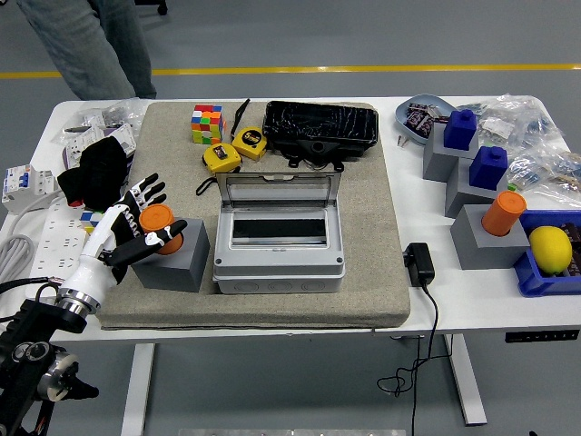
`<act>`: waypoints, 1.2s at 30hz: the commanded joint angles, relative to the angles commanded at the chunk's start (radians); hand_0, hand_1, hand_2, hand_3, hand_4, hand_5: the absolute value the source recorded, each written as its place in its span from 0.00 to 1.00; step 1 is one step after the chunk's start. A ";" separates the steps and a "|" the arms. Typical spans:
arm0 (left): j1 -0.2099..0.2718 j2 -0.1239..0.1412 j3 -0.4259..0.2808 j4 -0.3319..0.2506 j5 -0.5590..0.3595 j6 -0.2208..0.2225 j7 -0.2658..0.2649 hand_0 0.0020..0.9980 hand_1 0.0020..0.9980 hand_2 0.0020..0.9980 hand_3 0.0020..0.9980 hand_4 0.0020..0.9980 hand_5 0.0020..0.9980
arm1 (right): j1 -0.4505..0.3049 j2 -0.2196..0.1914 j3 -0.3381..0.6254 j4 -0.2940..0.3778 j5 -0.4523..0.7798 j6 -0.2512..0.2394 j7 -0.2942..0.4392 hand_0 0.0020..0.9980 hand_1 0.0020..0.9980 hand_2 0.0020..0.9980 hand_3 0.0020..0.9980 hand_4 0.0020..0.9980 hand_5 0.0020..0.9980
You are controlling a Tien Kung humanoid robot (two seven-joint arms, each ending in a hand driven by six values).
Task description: Fetch the battery,place it into the box,close the lid of the box
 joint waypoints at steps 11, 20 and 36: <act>-0.015 0.000 0.027 -0.013 -0.004 0.038 -0.015 0.89 0.90 0.87 0.87 1.00 0.12 | 0.001 0.000 -0.004 0.000 0.005 0.000 0.000 0.76 0.67 0.69 0.68 0.99 0.85; -0.014 -0.001 0.056 -0.018 -0.011 0.051 -0.019 0.89 0.90 0.86 0.86 1.00 0.10 | 0.001 0.000 -0.003 0.000 0.006 -0.001 0.000 0.76 0.67 0.69 0.69 0.99 0.85; -0.019 -0.005 0.065 -0.008 0.022 0.073 -0.008 0.76 0.82 0.73 0.82 1.00 0.00 | 0.004 0.001 -0.003 0.000 0.017 -0.001 0.003 0.76 0.68 0.69 0.71 0.99 0.89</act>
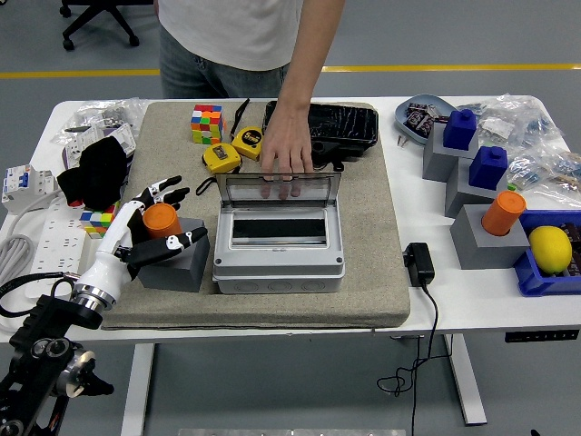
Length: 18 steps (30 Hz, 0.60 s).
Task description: Fetch the battery,place it into the box,close the lid of the box
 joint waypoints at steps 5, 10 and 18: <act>-0.005 -0.002 0.007 0.007 -0.005 0.016 -0.004 0.73 0.79 0.69 0.77 1.00 0.00 | 0.001 0.000 0.000 0.000 0.001 0.000 0.001 0.76 0.68 0.69 0.71 1.00 0.90; -0.008 -0.001 0.017 0.016 -0.010 0.040 -0.007 0.61 0.69 0.53 0.56 1.00 0.00 | 0.002 0.000 0.000 0.000 0.003 0.000 0.001 0.76 0.68 0.69 0.72 1.00 0.90; -0.009 -0.002 0.019 0.023 0.006 0.047 -0.001 0.45 0.53 0.42 0.44 1.00 0.00 | 0.002 -0.001 -0.001 0.000 0.006 0.000 0.002 0.76 0.68 0.69 0.72 1.00 0.91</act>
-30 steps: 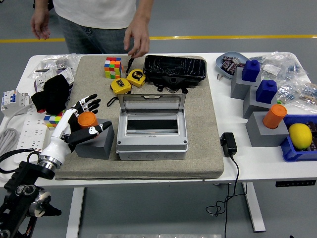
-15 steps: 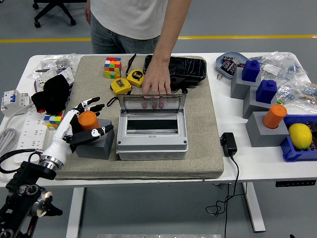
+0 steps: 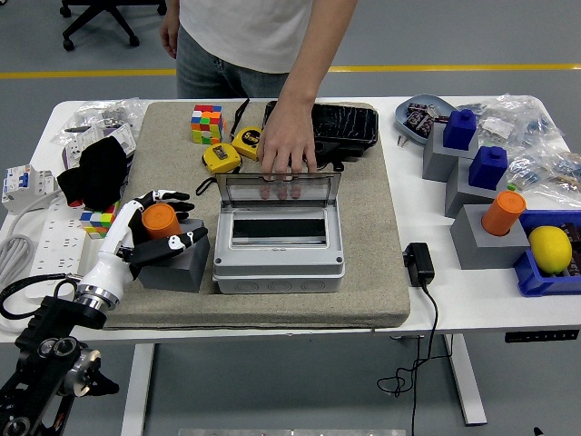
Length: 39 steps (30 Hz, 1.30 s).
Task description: Fetch the battery,place it into the box,close the lid of the box
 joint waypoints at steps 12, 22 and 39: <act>-0.009 0.001 0.021 0.029 0.023 0.045 -0.011 0.41 0.48 0.38 0.39 1.00 0.00 | 0.002 -0.002 0.000 0.000 0.002 0.000 0.001 0.76 0.68 0.69 0.73 1.00 0.93; -0.012 0.003 0.037 0.035 0.059 0.119 -0.020 0.17 0.22 0.17 0.15 1.00 0.00 | -0.001 -0.002 0.001 0.000 0.003 0.000 0.001 0.76 0.68 0.69 0.73 1.00 0.95; -0.035 0.005 0.060 0.048 0.053 0.219 -0.053 0.07 0.06 0.08 0.10 1.00 0.00 | 0.001 -0.005 -0.005 0.000 0.007 0.000 0.000 0.76 0.68 0.69 0.73 1.00 0.97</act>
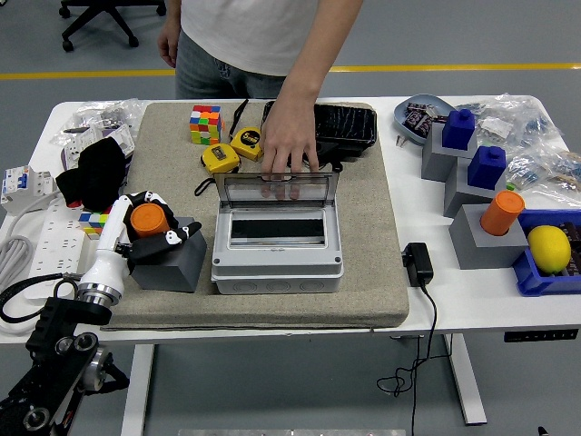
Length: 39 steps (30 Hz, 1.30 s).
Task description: Fetch the battery,place it into the box,close the lid of the box
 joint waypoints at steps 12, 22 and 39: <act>-0.006 0.001 0.000 -0.007 0.000 0.009 0.002 0.07 0.06 0.08 0.09 1.00 0.00 | 0.004 -0.001 -0.002 0.000 0.004 0.000 0.001 0.76 0.68 0.69 0.73 1.00 0.98; -0.014 0.002 0.005 -0.024 -0.002 0.027 -0.003 0.07 0.06 0.08 0.09 1.00 0.00 | 0.006 -0.001 -0.003 0.000 0.006 0.000 0.002 0.76 0.68 0.69 0.73 1.00 0.99; -0.033 0.036 0.032 -0.059 0.086 0.120 -0.027 0.05 0.01 0.06 0.07 1.00 0.00 | 0.007 -0.004 0.000 0.000 0.006 0.000 0.001 0.76 0.68 0.69 0.73 1.00 0.99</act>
